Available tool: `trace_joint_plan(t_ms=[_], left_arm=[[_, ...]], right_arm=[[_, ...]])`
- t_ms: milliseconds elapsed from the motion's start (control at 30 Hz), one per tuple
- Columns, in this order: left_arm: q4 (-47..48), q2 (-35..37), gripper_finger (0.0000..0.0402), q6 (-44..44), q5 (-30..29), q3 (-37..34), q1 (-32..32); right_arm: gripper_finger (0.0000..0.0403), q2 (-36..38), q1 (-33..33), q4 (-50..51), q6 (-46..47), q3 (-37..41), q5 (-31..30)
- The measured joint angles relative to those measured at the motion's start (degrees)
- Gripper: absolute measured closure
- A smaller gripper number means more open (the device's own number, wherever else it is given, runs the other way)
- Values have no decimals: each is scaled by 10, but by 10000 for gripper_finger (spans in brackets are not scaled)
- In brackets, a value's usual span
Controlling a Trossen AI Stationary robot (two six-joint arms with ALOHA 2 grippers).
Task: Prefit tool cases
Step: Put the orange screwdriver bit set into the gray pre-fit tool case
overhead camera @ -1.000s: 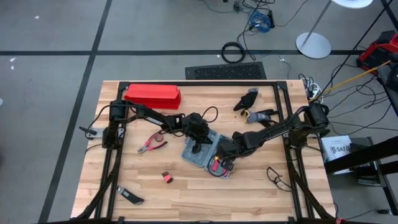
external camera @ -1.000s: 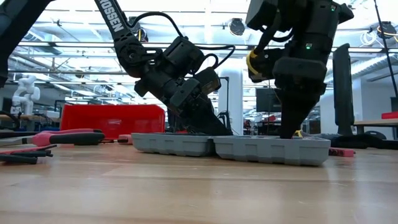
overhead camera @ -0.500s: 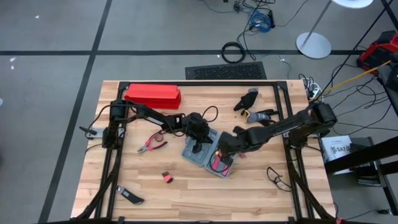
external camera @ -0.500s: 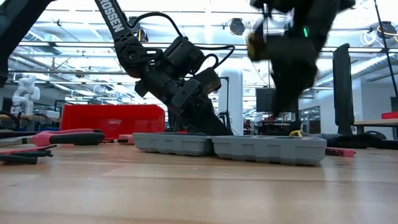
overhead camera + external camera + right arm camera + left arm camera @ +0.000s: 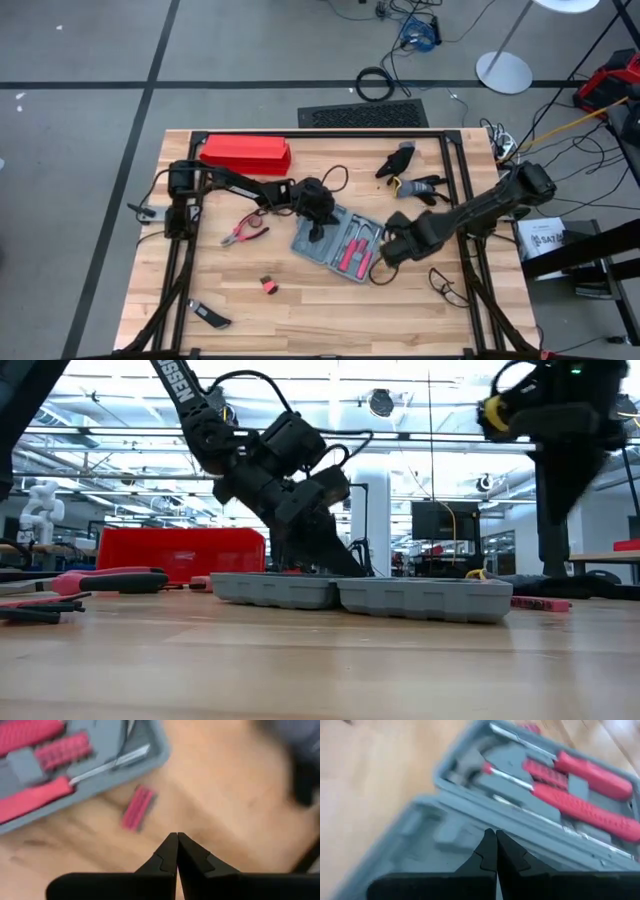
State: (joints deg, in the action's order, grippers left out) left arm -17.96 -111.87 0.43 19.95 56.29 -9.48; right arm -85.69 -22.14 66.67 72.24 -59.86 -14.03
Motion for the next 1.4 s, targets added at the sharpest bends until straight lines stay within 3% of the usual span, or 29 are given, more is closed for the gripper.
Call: trace_joint_plan(t_ms=[167, 300, 467, 700, 800, 900, 1067, 1267, 1400], left_arm=[[5, 30, 402, 2, -43, 1, -12], [-6, 51, 402, 45, -8, 2, -14], [0, 51, 402, 116, 5, 2, -13], [16, 51, 402, 198, -3, 3, -15], [39, 51, 402, 239, -40, 3, -19], [54, 51, 402, 256, -37, 3, -21], [55, 43, 402, 256, -34, 3, -15], [68, 43, 402, 254, -33, 3, -9], [72, 43, 402, 240, -32, 3, -9]], right_arm=[[403, -5, -61, -172, 75, 55, -3], [402, -15, -94, -261, 117, 100, -76], [366, -24, -90, -304, 114, 139, -82], [280, -24, -82, -305, 79, 144, -113], [252, -24, -80, -279, 94, 144, -115], [232, -24, -69, -267, 108, 144, -115], [218, -23, -34, -257, 85, 144, -106], [219, -23, 26, -245, 80, 144, -11], [219, -23, 42, -261, 66, 144, 5]])
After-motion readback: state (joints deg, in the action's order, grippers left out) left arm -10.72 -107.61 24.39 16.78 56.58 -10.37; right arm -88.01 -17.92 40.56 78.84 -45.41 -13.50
